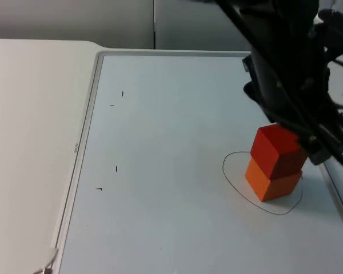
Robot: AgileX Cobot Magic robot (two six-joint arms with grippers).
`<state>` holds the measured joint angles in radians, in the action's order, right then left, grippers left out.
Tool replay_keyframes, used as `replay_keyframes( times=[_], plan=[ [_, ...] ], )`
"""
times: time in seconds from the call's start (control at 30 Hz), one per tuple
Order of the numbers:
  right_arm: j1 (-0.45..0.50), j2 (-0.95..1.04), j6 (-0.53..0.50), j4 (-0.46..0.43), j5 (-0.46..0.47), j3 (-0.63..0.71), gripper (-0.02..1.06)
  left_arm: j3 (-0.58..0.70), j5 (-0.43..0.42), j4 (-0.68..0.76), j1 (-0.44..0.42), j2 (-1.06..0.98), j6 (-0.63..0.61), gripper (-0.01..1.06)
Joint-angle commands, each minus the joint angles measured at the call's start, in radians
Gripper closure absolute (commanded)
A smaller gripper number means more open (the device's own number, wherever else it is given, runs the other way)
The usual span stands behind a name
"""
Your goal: Pick up one cube with the left hand and another cube with the right hand. First place the cube in the right hand at the target position, then stack the cube in the left hand on top.
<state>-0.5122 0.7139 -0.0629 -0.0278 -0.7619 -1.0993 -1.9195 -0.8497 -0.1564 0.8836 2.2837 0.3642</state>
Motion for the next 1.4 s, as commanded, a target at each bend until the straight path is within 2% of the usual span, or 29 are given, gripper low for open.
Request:
replay_keyframes(
  times=[0.0, 0.17, 0.2, 0.27, 0.4, 0.6, 0.73, 0.87, 0.9, 1.03, 1.07, 1.17, 1.23, 1.37],
  plan=[
    [0.004, 0.001, -0.008, 0.003, 0.004, 0.003, 0.0, -0.052, -0.058, -0.019, 0.009, -0.037, -0.008, 0.24],
    [0.004, 0.001, -0.023, 0.003, 0.004, 0.003, 0.0, -0.211, -0.285, 0.007, 0.009, -0.096, -0.01, 0.24],
    [0.004, 0.001, -0.023, 0.003, 0.004, 0.003, 0.0, -0.211, -0.285, 0.007, 0.009, -0.096, -0.01, 0.24],
    [0.004, 0.001, -0.025, 0.003, 0.004, 0.003, 0.0, -0.256, -0.371, 0.059, 0.009, -0.13, -0.043, 0.24],
    [0.004, 0.001, -0.043, 0.003, 0.01, 0.003, 0.0, -0.26, -0.371, 0.131, 0.009, -0.202, -0.094, 0.24],
    [0.004, -0.003, -0.045, -0.005, 0.03, 0.003, 0.0, -0.203, -0.371, 0.134, 0.009, -0.336, -0.085, 0.24],
    [0.004, -0.002, -0.045, -0.008, 0.033, 0.003, 0.0, -0.112, -0.371, 0.134, 0.009, -0.407, -0.086, 0.24],
    [0.004, -0.002, -0.045, -0.008, 0.033, 0.003, 0.0, 0.118, -0.371, 0.14, 0.007, -0.497, -0.093, 0.24],
    [0.004, -0.002, -0.045, -0.008, 0.033, 0.003, 0.0, 0.118, -0.371, 0.14, 0.007, -0.497, -0.093, 0.24],
    [0.004, -0.002, -0.05, -0.008, 0.033, 0.003, 0.0, 0.403, -0.21, 0.148, 0.007, -0.609, -0.121, 0.24],
    [0.004, -0.002, -0.05, -0.008, 0.033, 0.003, 0.0, 0.403, -0.21, 0.148, 0.007, -0.609, -0.121, 0.24],
    [0.004, -0.002, -0.05, -0.008, 0.033, 0.003, 0.0, 0.615, -0.102, 0.175, 0.007, -0.727, -0.182, 0.24],
    [0.004, -0.002, -0.05, -0.008, 0.033, 0.003, 0.0, 0.659, -0.081, 0.186, 0.007, -0.758, -0.201, 0.24],
    [0.004, -0.002, -0.065, -0.008, 0.02, 0.003, 0.0, 0.835, -0.038, 0.221, 0.007, -0.929, -0.28, 0.24]
  ],
)
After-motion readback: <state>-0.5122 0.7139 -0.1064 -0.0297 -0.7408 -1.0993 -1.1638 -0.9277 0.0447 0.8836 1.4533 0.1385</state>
